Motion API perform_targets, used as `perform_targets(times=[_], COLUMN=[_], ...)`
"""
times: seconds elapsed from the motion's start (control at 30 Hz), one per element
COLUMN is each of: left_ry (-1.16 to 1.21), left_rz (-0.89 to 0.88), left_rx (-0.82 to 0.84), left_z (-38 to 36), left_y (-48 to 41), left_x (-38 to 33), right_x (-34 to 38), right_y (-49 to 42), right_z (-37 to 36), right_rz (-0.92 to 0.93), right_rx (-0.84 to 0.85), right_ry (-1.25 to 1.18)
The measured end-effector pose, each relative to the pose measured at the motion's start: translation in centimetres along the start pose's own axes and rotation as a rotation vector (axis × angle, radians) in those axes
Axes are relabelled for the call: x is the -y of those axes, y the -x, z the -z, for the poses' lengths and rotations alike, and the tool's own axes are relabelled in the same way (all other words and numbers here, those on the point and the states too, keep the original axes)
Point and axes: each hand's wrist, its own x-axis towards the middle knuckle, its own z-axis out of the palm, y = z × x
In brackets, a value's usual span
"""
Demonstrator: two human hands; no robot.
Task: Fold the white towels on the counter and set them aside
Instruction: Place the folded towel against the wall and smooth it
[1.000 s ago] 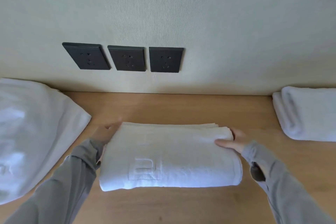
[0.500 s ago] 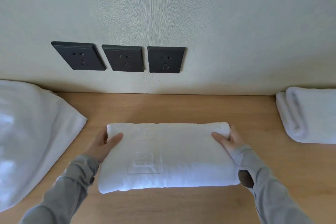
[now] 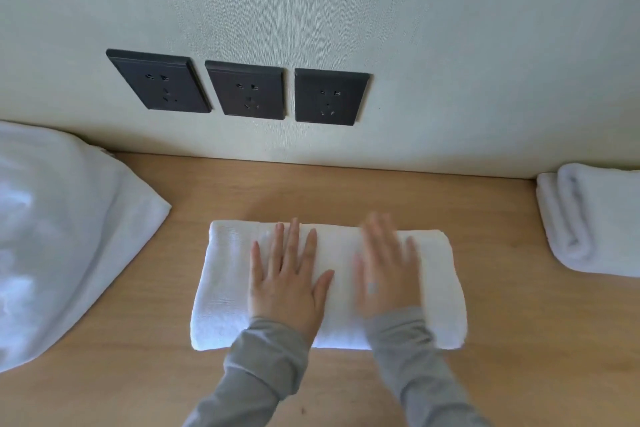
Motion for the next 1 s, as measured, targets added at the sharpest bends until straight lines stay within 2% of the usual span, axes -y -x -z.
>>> perform_targets(times=[0.1,0.2,0.3,0.37,0.43,0.53,0.83,1.0], left_ry=[-0.048,-0.015,0.022,-0.022,-0.021,0.02,0.086,0.011], left_rz=[-0.006,-0.045,-0.085,-0.045,-0.02,-0.062,-0.105,-0.112], left_rx=[0.016,0.048,0.028,-0.02,-0.026,-0.006,-0.027,-0.068], left_z=[-2.1,-2.4,-1.8,-1.3,-1.0,-1.2,-1.6,-0.9], left_y=[-0.1,-0.6,-0.4,0.3,0.5,0.1,0.0,0.7], left_x=[0.6,1.0,3.7,6.4,8.1,8.5,9.1,8.6], right_x=[2.7,1.8,0.4,-2.2,-5.7,-8.7,-9.0,-8.8], right_y=[1.8,1.6,1.3,1.3,1.4,1.6,1.5,1.3], right_z=[-2.0,-3.1,-2.8,-2.5,-2.2,-2.5,-3.3,-2.8], right_rz=[0.064,0.057,0.141,0.152,0.083,-0.008,-0.011,-0.008], right_rx=[0.218,0.264,0.303,0.305,0.27,0.268,0.27,0.308], right_ry=[0.084,0.105,0.087,0.122,0.159,0.107,0.044,0.155])
